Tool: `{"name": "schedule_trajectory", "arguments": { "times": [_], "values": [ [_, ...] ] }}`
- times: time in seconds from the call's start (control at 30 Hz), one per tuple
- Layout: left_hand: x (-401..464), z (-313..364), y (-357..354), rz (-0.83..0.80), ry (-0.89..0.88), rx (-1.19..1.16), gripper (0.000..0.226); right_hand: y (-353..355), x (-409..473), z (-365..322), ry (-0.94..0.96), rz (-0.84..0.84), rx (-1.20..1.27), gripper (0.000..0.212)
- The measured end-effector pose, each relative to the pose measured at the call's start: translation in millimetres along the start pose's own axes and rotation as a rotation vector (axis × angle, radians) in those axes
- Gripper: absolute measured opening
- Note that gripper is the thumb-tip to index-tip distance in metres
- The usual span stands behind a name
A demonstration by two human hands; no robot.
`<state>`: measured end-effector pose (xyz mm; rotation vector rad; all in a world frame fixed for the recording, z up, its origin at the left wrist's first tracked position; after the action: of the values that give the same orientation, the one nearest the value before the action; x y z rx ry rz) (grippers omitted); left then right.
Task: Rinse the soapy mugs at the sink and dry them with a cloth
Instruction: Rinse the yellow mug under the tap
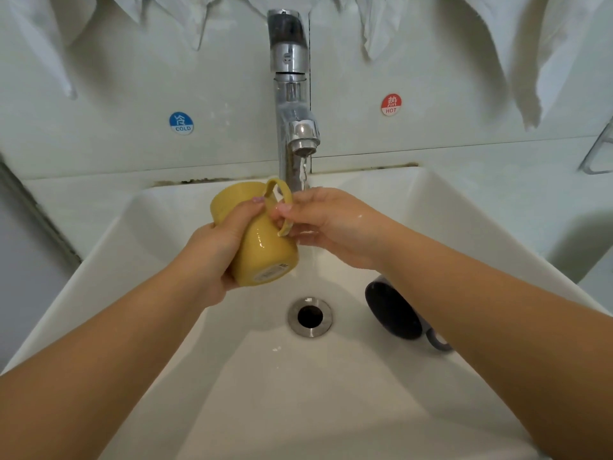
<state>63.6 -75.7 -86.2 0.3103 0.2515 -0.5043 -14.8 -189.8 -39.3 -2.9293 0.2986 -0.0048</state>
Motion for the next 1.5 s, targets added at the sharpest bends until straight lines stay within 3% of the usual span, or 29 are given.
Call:
{"name": "schedule_trajectory", "arguments": {
  "times": [0.07, 0.23, 0.3, 0.37, 0.47, 0.57, 0.73, 0.93, 1.17, 1.37, 1.5],
  "values": [
    [-0.5, -0.4, -1.8, -0.002, 0.0, -0.018, 0.067, 0.3, 1.2, 0.7, -0.001, -0.014, 0.027, 0.016],
    [-6.0, 8.9, -10.2, 0.021, -0.125, 0.031, 0.098, 18.6, 0.2, 2.7, -0.033, 0.135, 0.047, 0.048],
    [-7.2, 13.7, -4.4, 0.108, -0.188, 0.065, 0.082, 19.4, -0.9, 4.0, -0.058, 0.15, 0.022, 0.047],
    [-12.0, 22.7, 3.1, 0.2, -0.284, 0.153, 0.065, 19.9, -2.3, 3.0, -0.065, 0.186, 0.029, 0.034],
    [-19.4, 32.2, 3.3, 0.237, -0.394, 0.255, 0.064, 20.4, -3.3, -5.7, -0.001, 0.262, -0.071, 0.015],
    [-25.7, 35.0, -5.8, 0.232, -0.438, 0.28, 0.061, 21.8, -3.2, -11.7, 0.069, 0.347, -0.204, 0.023],
    [-32.8, 34.8, -21.7, 0.165, -0.446, 0.264, 0.068, 26.3, -5.8, -23.4, 0.254, 0.402, -0.417, 0.022],
    [-42.6, 39.2, -24.3, 0.162, -0.492, 0.308, 0.067, 36.9, -10.3, -30.1, 0.348, 0.555, -0.489, 0.042],
    [-27.7, 30.2, -7.9, 0.159, -0.313, 0.173, 0.065, 14.6, -1.4, -17.8, 0.283, 0.351, -0.446, 0.013],
    [-29.6, 35.1, -9.6, 0.16, -0.325, 0.212, 0.069, 25.9, -2.0, -21.4, 0.318, 0.409, -0.394, 0.028],
    [-29.3, 29.1, -14.9, 0.097, -0.237, 0.178, 0.079, 28.3, -0.7, -26.4, 0.347, 0.463, -0.39, 0.042]
  ]
}}
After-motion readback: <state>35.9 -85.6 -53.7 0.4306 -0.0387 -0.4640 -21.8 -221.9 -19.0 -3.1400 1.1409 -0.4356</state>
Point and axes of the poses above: each hand's wrist, its own x-axis towards the middle knuckle, its own y-axis out of the back of the hand, z = x × y, the point moved 9 cm from there along x, towards the middle knuckle, and after that the axes turned 14 degrees about x, right-handed, at the moved point
